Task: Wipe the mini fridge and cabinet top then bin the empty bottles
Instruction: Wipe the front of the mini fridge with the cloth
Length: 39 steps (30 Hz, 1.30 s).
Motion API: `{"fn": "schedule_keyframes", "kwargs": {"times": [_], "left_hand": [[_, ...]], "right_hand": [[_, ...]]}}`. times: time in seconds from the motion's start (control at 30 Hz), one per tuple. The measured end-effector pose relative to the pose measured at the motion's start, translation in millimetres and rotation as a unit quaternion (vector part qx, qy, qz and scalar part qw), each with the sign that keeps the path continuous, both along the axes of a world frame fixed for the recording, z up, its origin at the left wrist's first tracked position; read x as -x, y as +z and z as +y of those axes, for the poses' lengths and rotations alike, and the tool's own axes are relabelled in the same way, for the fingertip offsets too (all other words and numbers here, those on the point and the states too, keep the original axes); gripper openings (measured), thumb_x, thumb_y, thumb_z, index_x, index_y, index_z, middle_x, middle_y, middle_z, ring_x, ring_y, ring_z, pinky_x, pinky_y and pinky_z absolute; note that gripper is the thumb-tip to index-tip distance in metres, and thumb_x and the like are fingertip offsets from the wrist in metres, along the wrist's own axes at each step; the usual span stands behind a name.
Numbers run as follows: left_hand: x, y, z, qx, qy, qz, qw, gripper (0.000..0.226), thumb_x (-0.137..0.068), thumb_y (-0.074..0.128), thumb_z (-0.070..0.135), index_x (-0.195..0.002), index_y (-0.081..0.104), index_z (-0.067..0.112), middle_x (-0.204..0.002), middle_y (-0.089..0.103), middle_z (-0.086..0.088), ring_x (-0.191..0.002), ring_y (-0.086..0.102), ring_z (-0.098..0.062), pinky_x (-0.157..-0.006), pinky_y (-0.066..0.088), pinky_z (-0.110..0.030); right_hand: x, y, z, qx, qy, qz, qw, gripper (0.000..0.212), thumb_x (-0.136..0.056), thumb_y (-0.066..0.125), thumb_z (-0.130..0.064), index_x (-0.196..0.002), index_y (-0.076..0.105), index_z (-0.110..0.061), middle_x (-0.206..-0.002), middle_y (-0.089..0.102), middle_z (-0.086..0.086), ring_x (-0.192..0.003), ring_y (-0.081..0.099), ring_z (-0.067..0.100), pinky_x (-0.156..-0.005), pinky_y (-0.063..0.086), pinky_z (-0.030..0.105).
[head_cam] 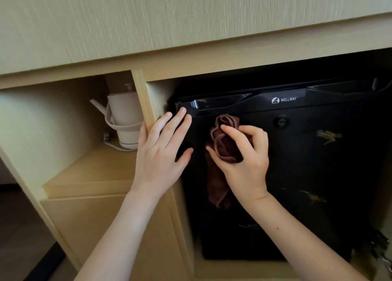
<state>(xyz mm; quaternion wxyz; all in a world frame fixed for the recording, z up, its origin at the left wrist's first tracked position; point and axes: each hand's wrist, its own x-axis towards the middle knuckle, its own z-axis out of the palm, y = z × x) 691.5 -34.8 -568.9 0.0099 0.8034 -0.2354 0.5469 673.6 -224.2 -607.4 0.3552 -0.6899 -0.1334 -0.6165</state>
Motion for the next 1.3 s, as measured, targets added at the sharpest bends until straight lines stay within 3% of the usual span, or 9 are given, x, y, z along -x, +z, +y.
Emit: {"fn": "schedule_keyframes", "kwargs": {"times": [0.1,0.3,0.43,0.63,0.77,0.87,1.03,1.17,1.3], "left_hand": [[-2,1,7,-0.038,0.013,-0.010,0.999,0.067,-0.090,0.066,0.033,-0.151,0.041,0.021,-0.159,0.038,0.003,-0.144,0.032,-0.018,-0.110,0.034,-0.060],[-1,3,8,-0.062,0.043,-0.041,0.996,0.066,-0.091,0.060,0.037,-0.152,0.040,0.022,-0.159,0.038,0.004,-0.146,0.031,-0.019,-0.124,0.003,-0.053],[1,4,-1,-0.057,0.058,-0.069,0.994,0.062,-0.096,0.055,0.040,-0.153,0.040,0.021,-0.159,0.038,0.003,-0.149,0.029,-0.023,-0.123,0.002,-0.056],[0,10,-53,-0.010,-0.021,-0.041,0.999,0.064,-0.093,0.059,0.038,-0.151,0.042,0.015,-0.157,0.042,-0.002,-0.150,0.030,-0.026,-0.125,0.007,-0.051],[0,8,-86,0.013,-0.082,-0.023,0.996,0.065,-0.091,0.060,0.036,-0.151,0.042,0.017,-0.156,0.043,-0.002,-0.149,0.030,-0.027,-0.126,0.005,-0.047],[0,6,-101,0.030,-0.102,-0.019,0.994,0.066,-0.089,0.061,0.035,-0.150,0.043,0.017,-0.156,0.042,-0.002,-0.149,0.030,-0.026,-0.126,0.007,-0.047],[-1,10,-118,0.060,-0.124,-0.012,0.990,0.069,-0.085,0.061,0.033,-0.150,0.044,0.019,-0.157,0.041,0.001,-0.150,0.028,-0.024,-0.126,0.004,-0.047],[0,15,-131,0.072,-0.143,0.001,0.987,0.070,-0.082,0.059,0.031,-0.149,0.044,0.019,-0.156,0.043,0.002,-0.150,0.029,-0.023,-0.126,0.003,-0.048],[-3,12,-129,0.063,-0.159,0.021,0.985,0.072,-0.083,0.059,0.033,-0.152,0.040,0.021,-0.157,0.041,0.003,-0.147,0.033,-0.022,-0.126,0.003,-0.044]], "right_hand": [[-5,5,16,0.036,0.013,0.008,0.999,0.049,-0.077,0.087,-0.024,-0.120,0.071,-0.007,-0.115,0.055,0.010,-0.108,0.051,0.022,-0.096,0.042,0.022],[3,-23,7,0.101,0.034,0.041,0.994,0.046,-0.078,0.087,-0.025,-0.119,0.072,-0.008,-0.111,0.059,0.012,-0.106,0.052,0.021,-0.097,0.040,0.018],[6,-13,-28,0.014,0.004,0.002,1.000,0.047,-0.079,0.083,-0.030,-0.120,0.071,-0.011,-0.113,0.054,0.008,-0.106,0.055,0.023,-0.097,0.047,0.027],[16,-19,-67,0.037,-0.029,0.008,0.999,0.048,-0.078,0.084,-0.030,-0.121,0.070,-0.012,-0.117,0.049,0.000,-0.109,0.051,0.017,-0.099,0.045,0.026],[26,-25,-101,0.032,-0.048,0.036,0.998,0.049,-0.079,0.082,-0.032,-0.122,0.069,-0.014,-0.116,0.051,0.003,-0.108,0.055,0.022,-0.097,0.050,0.034],[36,-18,-130,-0.006,-0.058,0.060,0.997,0.050,-0.079,0.084,-0.029,-0.122,0.068,-0.010,-0.114,0.052,0.009,-0.109,0.055,0.020,-0.098,0.050,0.030],[51,5,-166,-0.105,-0.094,0.054,0.989,0.044,-0.082,0.079,-0.021,-0.122,0.067,-0.006,-0.111,0.051,0.007,-0.108,0.050,-0.007,-0.098,0.042,0.012],[52,13,-162,-0.234,-0.101,0.047,0.966,0.043,-0.087,0.076,-0.021,-0.128,0.066,-0.015,-0.124,0.055,0.001,-0.120,0.053,0.010,-0.103,0.040,0.015],[41,13,-141,-0.242,-0.155,0.067,0.955,0.056,-0.088,0.066,-0.048,-0.135,0.057,-0.018,-0.136,0.049,0.006,-0.125,0.042,0.019,-0.104,0.037,0.030]]}}
